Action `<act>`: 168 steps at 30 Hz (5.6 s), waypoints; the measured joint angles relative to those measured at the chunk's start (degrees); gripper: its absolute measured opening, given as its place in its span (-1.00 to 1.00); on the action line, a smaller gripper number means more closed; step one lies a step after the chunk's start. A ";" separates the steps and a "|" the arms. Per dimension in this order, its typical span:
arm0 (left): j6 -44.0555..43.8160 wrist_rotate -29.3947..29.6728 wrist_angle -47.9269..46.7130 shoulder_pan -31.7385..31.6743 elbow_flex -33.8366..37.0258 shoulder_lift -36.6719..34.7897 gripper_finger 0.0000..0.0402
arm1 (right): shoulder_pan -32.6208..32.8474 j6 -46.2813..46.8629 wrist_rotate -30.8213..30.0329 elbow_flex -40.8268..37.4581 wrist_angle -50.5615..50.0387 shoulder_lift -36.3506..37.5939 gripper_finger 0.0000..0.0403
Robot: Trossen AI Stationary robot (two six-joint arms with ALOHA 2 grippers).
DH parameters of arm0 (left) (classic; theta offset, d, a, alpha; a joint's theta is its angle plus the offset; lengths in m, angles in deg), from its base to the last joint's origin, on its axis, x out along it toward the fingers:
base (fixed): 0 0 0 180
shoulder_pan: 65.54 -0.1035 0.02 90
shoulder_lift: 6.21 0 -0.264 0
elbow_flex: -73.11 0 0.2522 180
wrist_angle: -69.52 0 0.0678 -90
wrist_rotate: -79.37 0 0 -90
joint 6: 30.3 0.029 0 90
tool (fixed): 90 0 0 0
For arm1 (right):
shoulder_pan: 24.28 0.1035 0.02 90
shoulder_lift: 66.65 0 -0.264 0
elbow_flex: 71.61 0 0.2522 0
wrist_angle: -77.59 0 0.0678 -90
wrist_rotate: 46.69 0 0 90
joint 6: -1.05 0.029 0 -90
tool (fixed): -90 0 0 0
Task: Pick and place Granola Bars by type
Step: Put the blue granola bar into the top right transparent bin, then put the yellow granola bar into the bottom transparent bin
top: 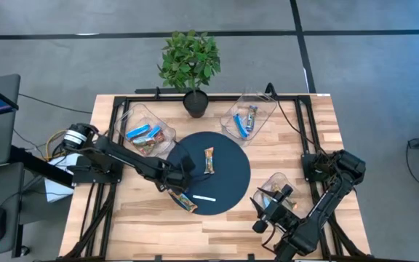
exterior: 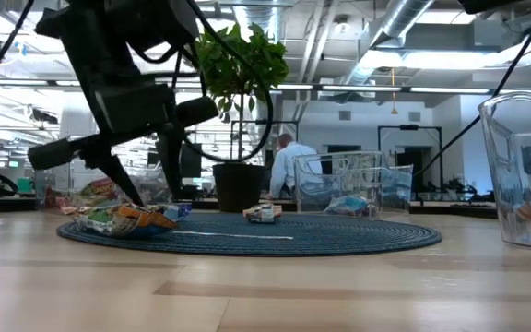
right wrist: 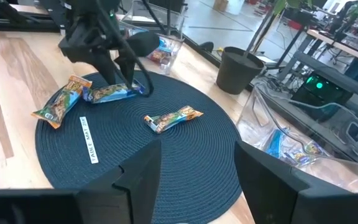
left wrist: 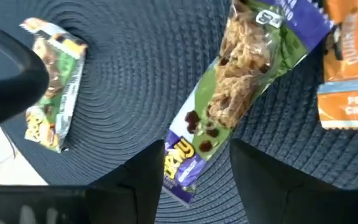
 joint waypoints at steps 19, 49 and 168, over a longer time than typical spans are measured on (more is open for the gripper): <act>-0.86 2.36 0.38 -0.02 -0.10 2.45 -0.35 | -0.04 -1.47 0.13 -0.02 1.43 -0.02 -0.08; -4.60 17.64 5.16 -1.01 -15.99 2.54 -0.87 | -0.04 -1.60 0.13 -0.02 1.45 -0.02 -0.16; -32.41 4.47 21.31 23.91 39.35 -81.05 -0.12 | -38.67 -83.35 61.69 6.11 88.90 -18.09 0.03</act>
